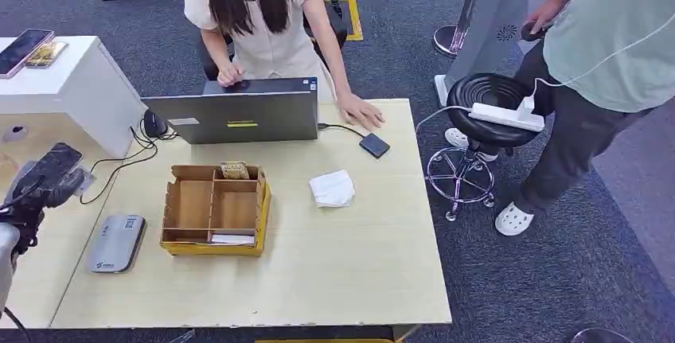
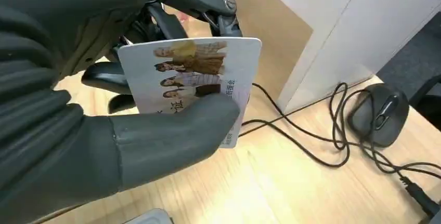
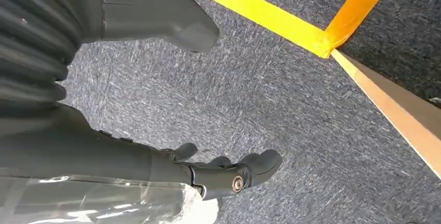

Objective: Pass the card to the sensor for recognition and then transmit it.

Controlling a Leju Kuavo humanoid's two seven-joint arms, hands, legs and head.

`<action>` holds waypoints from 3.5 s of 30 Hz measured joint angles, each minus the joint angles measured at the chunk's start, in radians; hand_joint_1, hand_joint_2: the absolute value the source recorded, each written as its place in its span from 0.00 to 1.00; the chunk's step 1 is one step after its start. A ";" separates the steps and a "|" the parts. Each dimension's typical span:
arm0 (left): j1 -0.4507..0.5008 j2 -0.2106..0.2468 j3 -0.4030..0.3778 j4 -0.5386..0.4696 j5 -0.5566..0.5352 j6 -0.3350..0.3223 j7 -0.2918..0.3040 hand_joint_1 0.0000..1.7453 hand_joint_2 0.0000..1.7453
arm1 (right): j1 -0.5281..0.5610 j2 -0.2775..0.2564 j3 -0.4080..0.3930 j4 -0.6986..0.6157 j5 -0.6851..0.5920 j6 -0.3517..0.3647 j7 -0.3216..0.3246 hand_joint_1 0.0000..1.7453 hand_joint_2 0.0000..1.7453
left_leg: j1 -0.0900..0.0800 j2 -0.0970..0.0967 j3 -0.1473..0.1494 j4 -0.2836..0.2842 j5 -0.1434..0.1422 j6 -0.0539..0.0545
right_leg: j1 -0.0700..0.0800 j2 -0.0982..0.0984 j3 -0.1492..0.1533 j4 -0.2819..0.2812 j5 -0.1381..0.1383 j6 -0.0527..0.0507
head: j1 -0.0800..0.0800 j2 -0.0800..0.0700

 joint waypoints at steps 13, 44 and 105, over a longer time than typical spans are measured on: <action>0.136 -0.032 -0.032 -0.160 -0.378 0.348 -0.052 1.00 1.00 | 0.000 0.002 0.000 0.000 -0.006 0.000 0.002 0.00 1.00 | -0.001 0.001 0.000 0.000 0.000 0.000 | 0.000 0.001 0.000 0.000 0.000 0.000 | 0.000 0.000; 0.430 -0.140 0.059 -0.428 -0.740 0.499 -0.057 1.00 1.00 | 0.003 0.002 0.000 0.000 -0.015 -0.006 -0.009 0.00 1.00 | 0.000 0.000 0.000 0.000 0.000 0.000 | 0.000 0.000 0.000 0.000 0.000 0.000 | 0.000 0.000; 0.464 -0.244 0.090 -0.310 -0.651 0.350 -0.050 1.00 1.00 | 0.005 0.002 -0.009 -0.002 -0.005 -0.035 -0.028 0.00 1.00 | 0.000 0.000 0.000 0.000 0.000 0.000 | 0.000 -0.001 0.000 0.000 0.000 0.000 | 0.000 0.000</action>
